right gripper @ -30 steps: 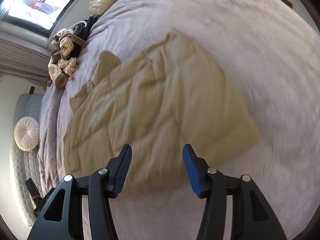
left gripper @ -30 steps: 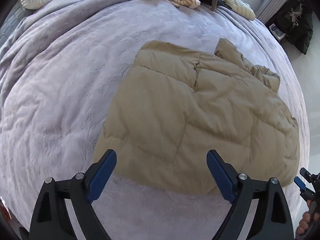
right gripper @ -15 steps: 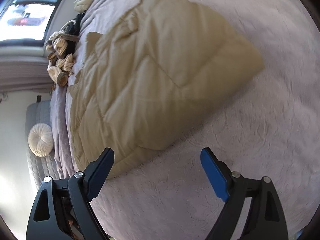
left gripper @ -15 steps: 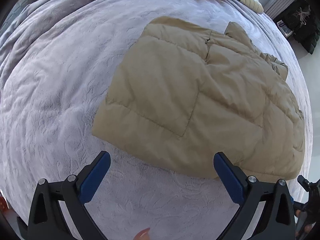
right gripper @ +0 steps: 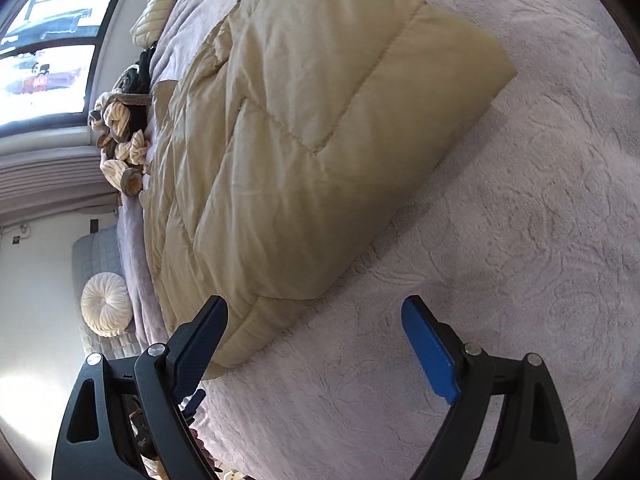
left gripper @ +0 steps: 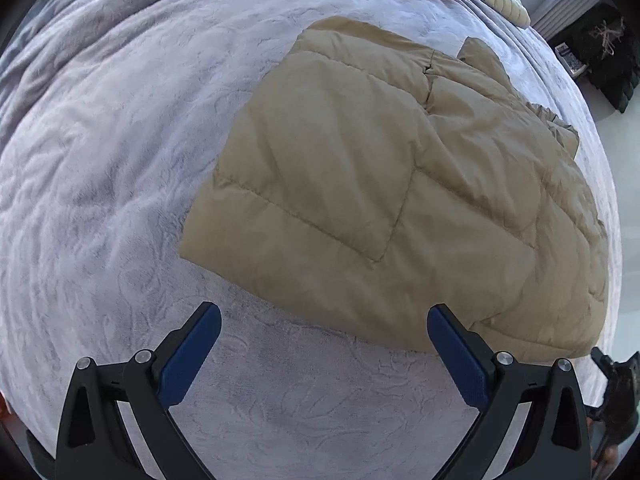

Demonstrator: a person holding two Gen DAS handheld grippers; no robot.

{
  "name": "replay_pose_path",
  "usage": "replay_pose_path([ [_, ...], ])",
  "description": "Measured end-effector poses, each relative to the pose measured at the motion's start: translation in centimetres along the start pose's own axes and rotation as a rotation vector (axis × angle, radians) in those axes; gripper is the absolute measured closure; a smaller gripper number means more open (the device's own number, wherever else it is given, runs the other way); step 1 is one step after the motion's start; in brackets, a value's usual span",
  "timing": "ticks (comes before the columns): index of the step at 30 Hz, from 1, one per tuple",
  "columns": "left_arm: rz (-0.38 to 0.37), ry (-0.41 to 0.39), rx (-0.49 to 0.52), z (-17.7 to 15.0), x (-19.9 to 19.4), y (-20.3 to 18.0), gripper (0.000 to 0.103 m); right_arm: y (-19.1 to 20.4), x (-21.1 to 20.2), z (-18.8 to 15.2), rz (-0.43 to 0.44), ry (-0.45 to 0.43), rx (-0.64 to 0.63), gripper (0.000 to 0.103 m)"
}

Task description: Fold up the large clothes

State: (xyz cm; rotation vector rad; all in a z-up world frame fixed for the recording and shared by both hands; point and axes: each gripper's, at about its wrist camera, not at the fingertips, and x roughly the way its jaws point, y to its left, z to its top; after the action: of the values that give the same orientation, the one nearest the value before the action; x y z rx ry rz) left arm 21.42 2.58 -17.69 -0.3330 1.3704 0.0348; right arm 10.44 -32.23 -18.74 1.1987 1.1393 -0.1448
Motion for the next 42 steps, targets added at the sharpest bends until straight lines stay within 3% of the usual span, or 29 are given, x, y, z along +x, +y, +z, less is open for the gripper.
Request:
replay_pose_path([
  [2,-0.047,0.003,-0.021,0.1,0.2,0.6,0.0,-0.4,0.0,0.1,0.006,0.006,0.013,0.013],
  [8,-0.332,0.006,-0.206,0.0,1.2,4.7,0.0,-2.1,0.0,0.8,0.042,0.008,0.069,0.013],
  [14,-0.517,0.045,-0.344,0.0,3.8,7.3,0.0,-3.2,0.5,1.2,0.147,0.023,0.125,0.012],
  [25,-0.532,0.054,-0.301,2.3,7.2,3.7,0.0,-2.7,3.8,3.4,0.275,0.027,0.153,0.012],
  [34,-0.528,0.03,-0.382,3.8,9.2,2.9,0.0,-1.8,6.6,5.8,0.309,0.02,0.134,0.012],
  [36,-0.519,0.009,-0.37,3.9,8.7,2.6,0.022,-1.8,6.6,5.9,0.309,0.03,0.146,0.012],
  [38,-0.562,0.002,-0.364,3.9,8.2,2.4,0.061,-1.7,6.4,5.8,0.308,0.032,0.148,0.012],
  [41,-0.615,-0.028,-0.356,3.9,6.8,2.5,0.081,-1.6,6.0,5.5,0.302,0.049,0.164,0.02],
  [42,-0.62,-0.038,-0.345,3.9,6.2,2.3,0.082,-1.5,6.0,5.5,0.304,0.058,0.173,0.03],
])
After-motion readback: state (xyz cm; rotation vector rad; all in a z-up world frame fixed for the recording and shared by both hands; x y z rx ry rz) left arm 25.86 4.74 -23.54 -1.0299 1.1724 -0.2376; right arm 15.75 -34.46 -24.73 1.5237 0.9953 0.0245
